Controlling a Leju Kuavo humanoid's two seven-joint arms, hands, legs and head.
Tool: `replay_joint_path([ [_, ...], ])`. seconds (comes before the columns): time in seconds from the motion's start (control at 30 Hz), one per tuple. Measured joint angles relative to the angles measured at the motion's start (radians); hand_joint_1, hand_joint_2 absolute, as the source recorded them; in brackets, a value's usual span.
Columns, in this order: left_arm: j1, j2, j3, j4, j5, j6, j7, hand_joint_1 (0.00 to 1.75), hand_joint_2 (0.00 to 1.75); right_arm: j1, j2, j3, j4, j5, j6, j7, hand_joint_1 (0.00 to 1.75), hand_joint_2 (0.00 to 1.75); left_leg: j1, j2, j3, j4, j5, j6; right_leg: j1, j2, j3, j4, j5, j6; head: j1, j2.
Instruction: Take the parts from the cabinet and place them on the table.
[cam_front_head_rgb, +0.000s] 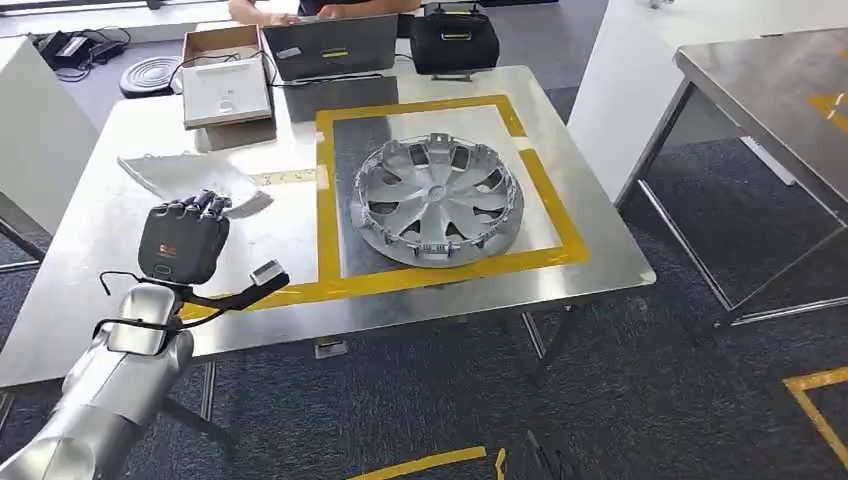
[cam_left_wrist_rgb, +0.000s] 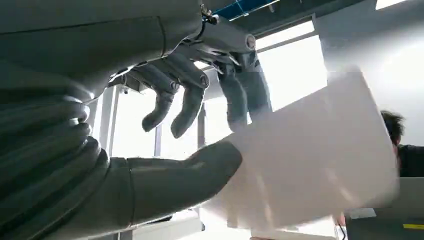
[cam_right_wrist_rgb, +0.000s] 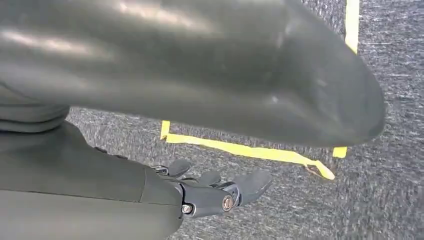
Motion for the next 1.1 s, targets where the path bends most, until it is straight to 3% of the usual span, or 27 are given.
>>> replay_joint_path([
  [0.13, -0.001, 0.000, 0.000, -0.007, 0.000, 0.000, 0.011, 0.00, 1.75, 0.000, 0.000, 0.000, 0.000, 0.005, 0.000, -0.004, 0.00, 0.00, 0.000, 0.000, 0.000, 0.000, 0.000, 0.000, 0.000, 0.000, 0.000, 0.000, 0.000, 0.000, 0.000, 0.000],
  [0.17, -0.001, 0.001, 0.000, -0.011, 0.000, 0.000, 0.013, 0.00, 0.00, -0.001, 0.000, 0.000, 0.000, 0.006, 0.000, -0.004, 0.00, 0.00, 0.000, 0.000, 0.000, 0.000, 0.000, 0.000, 0.000, 0.000, 0.000, 0.000, 0.000, 0.000, 0.000, 0.000],
  [0.37, -0.001, 0.004, 0.000, -0.014, 0.000, 0.000, 0.015, 0.00, 0.00, -0.005, 0.000, 0.000, 0.000, 0.013, 0.002, 0.000, 0.00, 0.00, 0.000, 0.000, 0.000, 0.000, 0.000, 0.000, 0.000, 0.000, 0.000, 0.000, 0.000, 0.000, 0.000, 0.000],
  [0.57, 0.011, 0.012, 0.000, -0.038, 0.003, 0.001, -0.043, 0.00, 0.00, -0.009, 0.001, 0.000, 0.000, 0.015, 0.005, 0.011, 0.00, 0.00, 0.000, 0.000, 0.000, 0.000, 0.000, 0.000, 0.000, 0.000, 0.001, 0.000, 0.000, 0.000, 0.000, 0.000],
  [0.6, 0.014, 0.014, 0.000, -0.046, 0.003, 0.000, -0.050, 0.00, 0.00, -0.010, 0.003, 0.000, 0.000, 0.015, 0.005, 0.011, 0.00, 0.00, -0.009, 0.000, -0.003, 0.007, -0.005, 0.008, -0.007, -0.001, 0.003, -0.008, 0.004, 0.007, 0.000, 0.000],
  [0.67, 0.017, 0.018, 0.001, -0.055, 0.003, 0.001, -0.062, 0.00, 0.00, -0.013, 0.007, 0.000, 0.000, 0.014, 0.006, 0.010, 0.00, 0.00, -0.008, -0.002, 0.000, -0.003, 0.004, 0.019, -0.007, -0.003, 0.005, -0.011, 0.010, 0.017, -0.002, 0.000],
  [0.7, 0.018, 0.018, 0.001, -0.061, 0.003, 0.002, -0.068, 0.00, 0.00, -0.015, 0.007, 0.000, 0.000, 0.014, 0.006, 0.010, 0.00, 0.00, 0.007, 0.000, 0.012, -0.027, 0.018, 0.024, -0.004, -0.002, 0.005, -0.009, 0.004, 0.019, 0.002, 0.000],
  [0.73, 0.019, 0.017, 0.002, -0.066, 0.003, 0.002, -0.071, 0.00, 0.00, -0.017, 0.007, 0.000, 0.000, 0.014, 0.007, 0.010, 0.00, 0.00, 0.005, 0.001, 0.017, -0.039, 0.024, 0.025, -0.005, 0.001, -0.001, 0.007, -0.012, 0.020, 0.001, 0.000],
  [0.77, 0.017, 0.018, 0.003, -0.068, 0.003, 0.002, -0.072, 0.00, 0.00, -0.019, 0.008, 0.000, 0.000, 0.013, 0.008, 0.010, 0.00, 0.00, 0.005, 0.004, 0.017, -0.042, 0.028, 0.033, -0.006, 0.004, -0.026, 0.059, -0.052, 0.021, 0.004, 0.000],
  [0.83, 0.020, 0.017, 0.003, -0.070, 0.001, 0.002, -0.074, 0.00, 0.00, -0.018, 0.009, 0.000, 0.000, 0.012, 0.016, 0.011, 0.00, 0.00, 0.005, 0.004, 0.010, -0.040, 0.029, 0.032, -0.009, 0.006, -0.098, 0.220, -0.125, 0.027, 0.004, 0.000],
  [0.87, 0.023, 0.017, 0.003, -0.070, 0.000, 0.002, -0.076, 0.00, 0.00, -0.018, 0.009, 0.000, 0.000, 0.012, 0.020, 0.011, 0.00, 0.00, 0.005, 0.004, 0.007, -0.037, 0.030, 0.031, -0.011, 0.007, -0.126, 0.278, -0.139, 0.030, 0.004, 0.000],
  [0.9, 0.025, 0.017, 0.003, -0.070, 0.000, 0.002, -0.076, 0.00, 0.00, -0.019, 0.009, 0.000, 0.000, 0.012, 0.021, 0.011, 0.00, 0.00, 0.008, 0.003, 0.003, -0.032, 0.031, 0.028, -0.015, 0.006, -0.132, 0.289, -0.128, 0.034, 0.004, 0.000],
  [0.93, 0.025, 0.017, 0.003, -0.070, 0.000, 0.002, -0.079, 0.00, 0.00, -0.020, 0.009, 0.000, 0.000, 0.012, 0.021, 0.011, 0.00, 0.00, 0.011, 0.002, -0.003, -0.027, 0.031, 0.024, -0.020, 0.006, -0.116, 0.254, -0.095, 0.040, 0.004, 0.000],
  [1.0, 0.025, 0.018, 0.003, -0.073, 0.000, 0.002, -0.087, 0.00, 0.00, -0.024, 0.009, 0.000, 0.000, 0.008, 0.021, 0.011, 0.00, 0.00, 0.024, 0.000, -0.016, -0.006, 0.027, 0.006, -0.033, 0.006, -0.028, 0.086, -0.011, 0.054, 0.004, 0.000],
  [1.03, 0.023, 0.018, 0.003, -0.077, 0.000, 0.002, -0.092, 0.00, 0.00, -0.026, 0.014, 0.000, 0.000, 0.006, 0.021, 0.012, 0.00, 0.00, 0.023, -0.001, -0.025, 0.007, 0.024, -0.006, -0.037, 0.007, -0.003, 0.029, -0.026, 0.065, 0.006, 0.000],
  [1.07, 0.022, 0.019, 0.004, -0.082, 0.001, 0.002, -0.095, 0.00, 0.00, -0.028, 0.019, 0.000, 0.000, 0.004, 0.021, 0.013, 0.00, 0.00, 0.022, -0.005, -0.035, 0.014, 0.024, -0.016, -0.026, 0.025, -0.012, 0.053, -0.007, 0.045, 0.012, 0.000],
  [1.1, 0.022, 0.018, 0.004, -0.083, 0.001, 0.002, -0.104, 0.00, 0.00, -0.028, 0.019, 0.000, 0.000, -0.002, 0.021, 0.013, 0.00, 0.00, 0.017, -0.008, -0.036, 0.019, 0.026, -0.023, -0.031, 0.026, -0.022, 0.058, -0.008, 0.031, 0.011, 0.000],
])
